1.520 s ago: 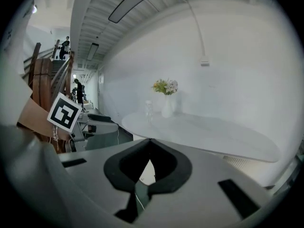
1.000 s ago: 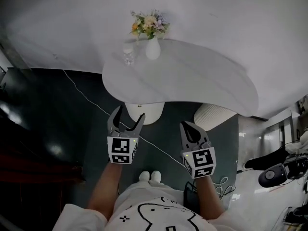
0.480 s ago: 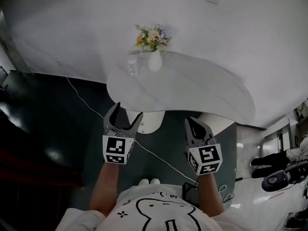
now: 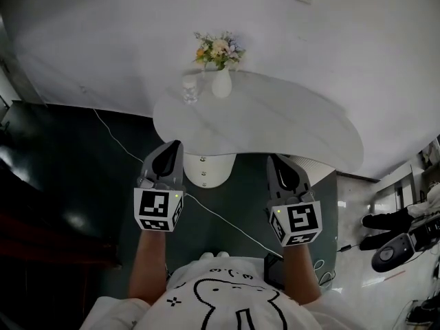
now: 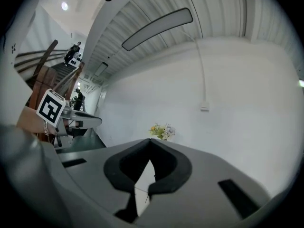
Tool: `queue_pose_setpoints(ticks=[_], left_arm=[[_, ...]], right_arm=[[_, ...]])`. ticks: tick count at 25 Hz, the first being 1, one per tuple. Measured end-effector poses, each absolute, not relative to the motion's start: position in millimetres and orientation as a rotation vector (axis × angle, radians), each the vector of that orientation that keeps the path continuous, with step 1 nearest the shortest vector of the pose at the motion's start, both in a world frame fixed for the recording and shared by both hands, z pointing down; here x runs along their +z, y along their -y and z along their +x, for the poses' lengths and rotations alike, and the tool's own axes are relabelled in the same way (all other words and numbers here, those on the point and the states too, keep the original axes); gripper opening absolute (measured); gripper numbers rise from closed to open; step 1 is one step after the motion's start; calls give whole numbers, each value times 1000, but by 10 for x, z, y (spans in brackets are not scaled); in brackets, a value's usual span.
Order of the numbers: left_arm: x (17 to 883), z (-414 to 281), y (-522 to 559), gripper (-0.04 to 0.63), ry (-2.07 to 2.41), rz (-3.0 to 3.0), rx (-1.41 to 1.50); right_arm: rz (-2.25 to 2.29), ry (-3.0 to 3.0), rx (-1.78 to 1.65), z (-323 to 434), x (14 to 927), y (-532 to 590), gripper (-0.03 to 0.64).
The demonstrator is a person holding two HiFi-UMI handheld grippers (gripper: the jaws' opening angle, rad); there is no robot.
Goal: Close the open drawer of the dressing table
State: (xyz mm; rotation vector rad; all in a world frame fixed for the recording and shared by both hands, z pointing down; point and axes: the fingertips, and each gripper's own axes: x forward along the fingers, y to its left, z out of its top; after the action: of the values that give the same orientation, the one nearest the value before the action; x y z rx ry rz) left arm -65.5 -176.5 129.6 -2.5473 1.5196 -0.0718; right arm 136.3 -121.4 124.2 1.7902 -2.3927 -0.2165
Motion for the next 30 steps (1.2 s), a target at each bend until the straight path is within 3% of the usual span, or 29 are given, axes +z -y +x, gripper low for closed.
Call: queue_pose_setpoints(ticks=[30], left_arm=[[725,-709,1517,17,-1444,-2446,31]], right_arm=[[1806,2398,-276,1365,988,1058,-6]])
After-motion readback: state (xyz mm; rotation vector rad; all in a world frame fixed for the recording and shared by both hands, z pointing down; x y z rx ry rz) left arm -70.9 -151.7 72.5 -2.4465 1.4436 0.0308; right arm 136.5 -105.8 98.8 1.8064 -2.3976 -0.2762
